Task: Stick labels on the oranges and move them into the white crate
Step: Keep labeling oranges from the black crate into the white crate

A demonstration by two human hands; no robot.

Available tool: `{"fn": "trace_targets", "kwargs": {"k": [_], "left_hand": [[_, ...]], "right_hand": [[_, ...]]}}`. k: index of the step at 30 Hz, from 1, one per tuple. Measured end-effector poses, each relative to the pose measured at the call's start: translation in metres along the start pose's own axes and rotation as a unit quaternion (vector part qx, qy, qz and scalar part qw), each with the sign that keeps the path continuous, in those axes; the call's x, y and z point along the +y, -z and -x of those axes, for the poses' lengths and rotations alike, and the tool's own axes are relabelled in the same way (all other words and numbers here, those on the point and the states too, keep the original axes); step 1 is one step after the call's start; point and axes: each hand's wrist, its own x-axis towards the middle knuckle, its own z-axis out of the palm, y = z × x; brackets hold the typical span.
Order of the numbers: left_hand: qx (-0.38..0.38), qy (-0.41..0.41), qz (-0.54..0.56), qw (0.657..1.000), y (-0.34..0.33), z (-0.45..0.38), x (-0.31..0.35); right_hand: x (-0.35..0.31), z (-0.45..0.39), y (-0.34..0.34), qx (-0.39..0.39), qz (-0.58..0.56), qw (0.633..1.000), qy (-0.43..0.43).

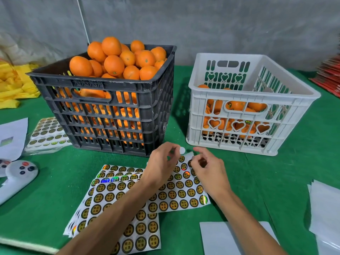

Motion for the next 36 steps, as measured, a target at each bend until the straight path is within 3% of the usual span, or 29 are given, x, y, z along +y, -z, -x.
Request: {"fn": "trace_targets", "kwargs": {"k": [2,3,10,16,24,27,31,34,36], "left_hand": [[0.012,0.002,0.013,1.000,0.001,-0.001,-0.001],[0.007,-0.006,0.009,1.000,0.001,-0.001,-0.001],[-0.014,-0.047,-0.007,0.999,0.001,0.002,0.004],[0.005,-0.072,0.040,0.997,0.005,0.003,0.008],[-0.011,-0.090,0.070,0.993,0.036,-0.019,0.041],[0.042,-0.130,0.017,0.990,0.067,-0.037,0.076],[0.159,-0.225,-0.026,0.961,0.114,-0.069,0.114],[0.263,-0.210,-0.132,0.932,0.142,-0.109,0.125],[0.243,-0.166,-0.137,0.946,0.157,-0.141,0.124]], "right_hand": [[-0.005,0.001,0.002,0.035,0.087,0.995,0.038],[-0.008,0.001,0.003,0.043,0.079,0.995,0.052],[-0.017,0.001,0.000,0.022,-0.130,0.991,0.022],[-0.028,-0.002,0.005,0.015,-0.331,0.943,-0.040],[-0.036,-0.005,0.013,0.045,-0.301,0.953,-0.004],[-0.044,-0.007,0.019,0.084,-0.284,0.955,0.012],[-0.058,-0.010,0.026,0.110,-0.253,0.960,0.056],[-0.060,-0.010,0.025,0.093,-0.228,0.967,0.065],[-0.058,-0.010,0.022,0.080,-0.229,0.968,0.069]]}}
